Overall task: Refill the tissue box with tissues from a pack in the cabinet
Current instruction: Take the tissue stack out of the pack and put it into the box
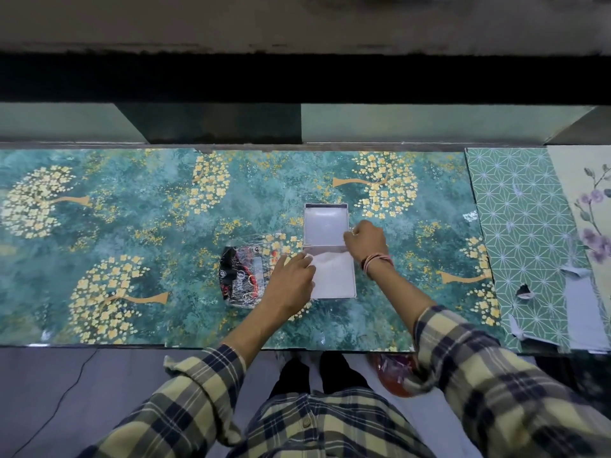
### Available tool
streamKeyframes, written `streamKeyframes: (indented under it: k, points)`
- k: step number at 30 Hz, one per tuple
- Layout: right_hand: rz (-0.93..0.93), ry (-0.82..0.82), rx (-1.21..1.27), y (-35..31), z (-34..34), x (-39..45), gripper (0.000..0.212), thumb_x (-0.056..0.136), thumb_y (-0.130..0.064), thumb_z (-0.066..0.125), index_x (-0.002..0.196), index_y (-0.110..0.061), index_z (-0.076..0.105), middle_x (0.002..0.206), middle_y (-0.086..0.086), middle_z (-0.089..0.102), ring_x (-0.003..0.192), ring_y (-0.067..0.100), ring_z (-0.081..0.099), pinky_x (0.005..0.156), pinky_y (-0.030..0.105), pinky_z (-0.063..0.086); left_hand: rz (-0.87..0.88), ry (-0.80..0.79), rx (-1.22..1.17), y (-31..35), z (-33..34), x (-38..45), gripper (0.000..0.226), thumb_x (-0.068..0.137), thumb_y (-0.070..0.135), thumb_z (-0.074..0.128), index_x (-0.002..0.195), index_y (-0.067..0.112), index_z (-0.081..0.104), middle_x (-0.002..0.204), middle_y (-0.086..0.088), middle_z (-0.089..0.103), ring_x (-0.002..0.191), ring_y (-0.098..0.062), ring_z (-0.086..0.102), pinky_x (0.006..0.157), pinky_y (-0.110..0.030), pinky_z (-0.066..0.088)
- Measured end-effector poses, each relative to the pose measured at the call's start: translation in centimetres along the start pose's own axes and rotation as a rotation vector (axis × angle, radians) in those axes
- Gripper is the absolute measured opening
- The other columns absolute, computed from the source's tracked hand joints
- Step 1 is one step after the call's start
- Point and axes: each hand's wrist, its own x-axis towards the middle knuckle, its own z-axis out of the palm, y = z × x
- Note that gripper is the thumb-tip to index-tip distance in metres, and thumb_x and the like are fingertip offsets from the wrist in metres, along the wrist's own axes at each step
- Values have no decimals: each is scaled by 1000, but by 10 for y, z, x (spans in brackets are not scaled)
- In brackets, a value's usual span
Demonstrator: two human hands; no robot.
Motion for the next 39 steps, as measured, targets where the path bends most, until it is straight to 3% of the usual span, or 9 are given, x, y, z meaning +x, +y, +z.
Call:
streamKeyframes:
  k: [4, 9, 12, 15, 19, 26, 32, 36, 39]
  points:
    - [190, -138, 107, 4, 16, 25, 33, 80, -26, 72, 68, -12, 46, 74, 10, 53, 66, 26, 53, 58, 32, 41, -37, 50, -116, -8, 0, -16, 30, 95, 23, 60, 114, 2, 71, 138, -14, 64, 132, -33, 56, 110, -50, 42]
    - [210, -30, 277, -3, 9, 22, 25, 83, -16, 68, 71, -7, 47, 63, 7, 48, 54, 21, 45, 62, 33, 44, -169, 167, -376, -12, -13, -30, 32, 97, 26, 65, 118, 3, 74, 123, -16, 73, 115, -33, 65, 95, -42, 52]
    - [83, 122, 418, -13, -7, 11, 26, 76, -17, 69, 58, -7, 53, 55, 8, 53, 52, 23, 50, 64, 32, 49, -291, 250, -662, -10, -30, -24, 32, 98, 29, 67, 118, 6, 76, 119, -14, 77, 108, -27, 70, 95, -41, 55]
    - [-69, 186, 459, -27, -23, -13, 16, 74, -19, 73, 73, -11, 59, 73, 5, 67, 67, 22, 64, 64, 34, 55, -376, 314, -1002, -4, -49, -6, 30, 97, 36, 67, 101, 11, 82, 93, -16, 79, 79, -17, 67, 79, -42, 61]
    - [-446, 322, 253, -36, -31, -61, 15, 83, -9, 72, 80, -8, 57, 72, 8, 62, 60, 22, 55, 52, 26, 42, -437, 233, -1556, 11, -77, 18, 50, 97, 46, 65, 108, -2, 75, 109, -23, 77, 98, -23, 76, 91, -44, 62]
    - [-801, 200, 11, -7, -9, -105, 13, 90, -18, 69, 94, -6, 66, 90, 10, 67, 86, 29, 60, 75, 37, 51, -521, 234, -1666, 10, -62, 26, 27, 101, 15, 63, 98, -12, 69, 95, -26, 70, 90, -36, 69, 80, -44, 61]
    - [-249, 112, 278, 10, -29, -84, 36, 96, -26, 61, 125, -4, 64, 120, 12, 66, 108, 30, 60, 97, 49, 49, -455, 130, -1692, 9, -57, 9, 19, 107, 7, 49, 106, 2, 68, 103, -11, 75, 87, -24, 72, 69, -31, 62]
    - [-69, -23, 438, 22, -27, -79, 29, 90, -26, 63, 93, 1, 72, 84, 20, 74, 79, 37, 71, 73, 57, 59, -438, 19, -1611, 5, -42, 6, 25, 107, 11, 51, 112, -7, 67, 109, -15, 74, 95, -29, 71, 77, -39, 62]
    - [15, -3, 445, 26, -20, -93, 17, 89, -19, 72, 87, -2, 77, 74, 12, 77, 68, 25, 75, 73, 49, 63, -503, 107, -1390, 2, -22, 5, 30, 102, 15, 62, 93, -12, 71, 96, -26, 75, 86, -37, 72, 80, -53, 62]
